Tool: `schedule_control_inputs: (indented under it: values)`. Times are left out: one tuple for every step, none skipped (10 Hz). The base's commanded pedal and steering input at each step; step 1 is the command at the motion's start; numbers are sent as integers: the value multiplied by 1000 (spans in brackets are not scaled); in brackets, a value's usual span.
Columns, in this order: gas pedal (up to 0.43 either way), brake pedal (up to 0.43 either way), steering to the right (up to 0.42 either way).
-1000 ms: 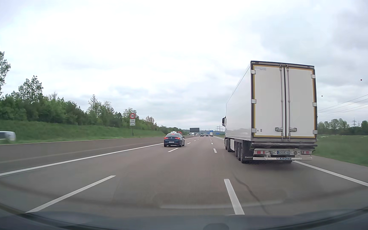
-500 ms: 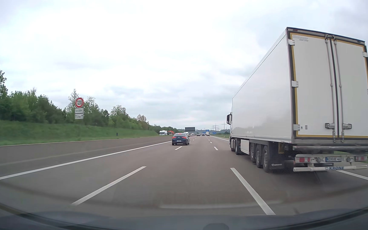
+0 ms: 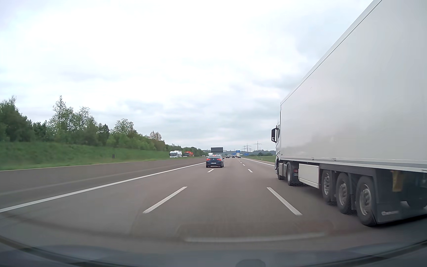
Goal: Follow the waypoints while adhering to traffic rules and regulations
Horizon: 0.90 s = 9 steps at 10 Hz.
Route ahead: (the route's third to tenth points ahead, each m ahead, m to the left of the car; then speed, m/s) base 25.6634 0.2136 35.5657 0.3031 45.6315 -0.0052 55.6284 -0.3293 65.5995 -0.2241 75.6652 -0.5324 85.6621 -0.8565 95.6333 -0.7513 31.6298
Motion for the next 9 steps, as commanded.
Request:
schedule_control_inputs:
  values:
    - [571, 0, 4]
    - [571, 0, 4]
    - [571, 0, 4]
    - [559, 0, 4]
    - [559, 0, 4]
    - [559, 0, 4]
    - [559, 0, 3]
    - [551, 0, 3]
    - [539, 0, 3]
